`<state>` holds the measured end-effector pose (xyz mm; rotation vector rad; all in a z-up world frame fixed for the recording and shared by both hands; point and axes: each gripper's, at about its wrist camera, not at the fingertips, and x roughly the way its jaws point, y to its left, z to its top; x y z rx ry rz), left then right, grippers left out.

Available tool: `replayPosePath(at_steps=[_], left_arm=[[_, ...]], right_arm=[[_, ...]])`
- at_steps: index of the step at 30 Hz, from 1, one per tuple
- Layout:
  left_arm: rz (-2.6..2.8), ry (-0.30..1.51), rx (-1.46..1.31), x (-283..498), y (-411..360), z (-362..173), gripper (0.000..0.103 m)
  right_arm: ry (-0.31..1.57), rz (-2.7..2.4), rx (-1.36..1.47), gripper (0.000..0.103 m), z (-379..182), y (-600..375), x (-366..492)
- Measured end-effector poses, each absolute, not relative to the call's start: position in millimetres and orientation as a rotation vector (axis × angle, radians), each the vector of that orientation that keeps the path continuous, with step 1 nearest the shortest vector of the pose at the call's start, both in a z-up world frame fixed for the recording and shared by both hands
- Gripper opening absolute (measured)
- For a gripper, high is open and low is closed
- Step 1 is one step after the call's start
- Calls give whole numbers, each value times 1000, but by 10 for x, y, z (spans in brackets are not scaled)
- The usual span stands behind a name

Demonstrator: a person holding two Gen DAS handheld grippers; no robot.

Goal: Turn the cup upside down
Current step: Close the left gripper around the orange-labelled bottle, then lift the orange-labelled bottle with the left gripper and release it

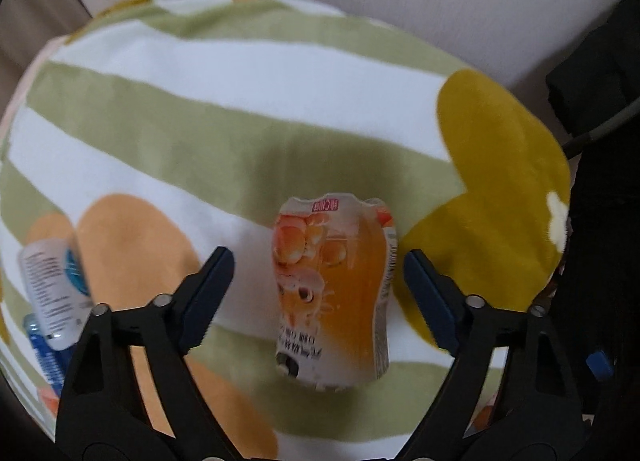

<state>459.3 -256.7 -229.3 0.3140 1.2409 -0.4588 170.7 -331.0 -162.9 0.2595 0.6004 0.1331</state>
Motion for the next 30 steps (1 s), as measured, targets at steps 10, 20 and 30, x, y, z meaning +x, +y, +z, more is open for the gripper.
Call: replayPosePath(at_steps=[10, 20, 30], left_arm=[[-486, 1249, 289, 4359, -2367, -2057, 55], [-485, 1172, 352, 3053, -1467, -1075, 55], [-370, 1306, 216, 2411, -505, -1743, 55]], right_arm=[[569, 130, 300, 103, -1518, -3344, 1569], [505, 229, 274, 103, -1075, -2980, 1236], [517, 342, 235, 103, -955, -2489, 1025]])
